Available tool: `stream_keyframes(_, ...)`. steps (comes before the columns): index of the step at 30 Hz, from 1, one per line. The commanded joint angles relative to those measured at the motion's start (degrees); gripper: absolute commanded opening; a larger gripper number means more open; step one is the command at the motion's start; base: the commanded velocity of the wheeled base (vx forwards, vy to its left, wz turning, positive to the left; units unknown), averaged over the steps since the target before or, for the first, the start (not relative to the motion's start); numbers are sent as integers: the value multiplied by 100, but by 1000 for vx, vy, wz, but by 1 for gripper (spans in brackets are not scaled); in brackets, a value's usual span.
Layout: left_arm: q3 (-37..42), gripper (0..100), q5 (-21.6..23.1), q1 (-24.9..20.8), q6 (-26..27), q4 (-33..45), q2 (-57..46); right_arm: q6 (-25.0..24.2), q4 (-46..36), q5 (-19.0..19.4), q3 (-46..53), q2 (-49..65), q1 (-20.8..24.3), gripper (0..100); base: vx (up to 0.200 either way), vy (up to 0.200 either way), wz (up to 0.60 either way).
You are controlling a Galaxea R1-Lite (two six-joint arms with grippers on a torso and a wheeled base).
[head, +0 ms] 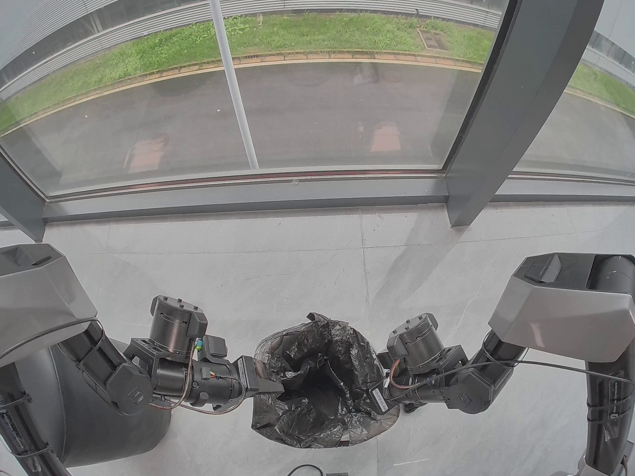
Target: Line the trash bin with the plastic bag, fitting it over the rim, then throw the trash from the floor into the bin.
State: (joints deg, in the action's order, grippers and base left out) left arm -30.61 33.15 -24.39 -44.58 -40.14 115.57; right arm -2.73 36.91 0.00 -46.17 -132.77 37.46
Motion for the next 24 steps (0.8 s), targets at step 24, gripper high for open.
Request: stream_keyframes(24,-208,0,43,-13,64,-99,212,27,598,-606,556,603,-55,0,0,0,0)
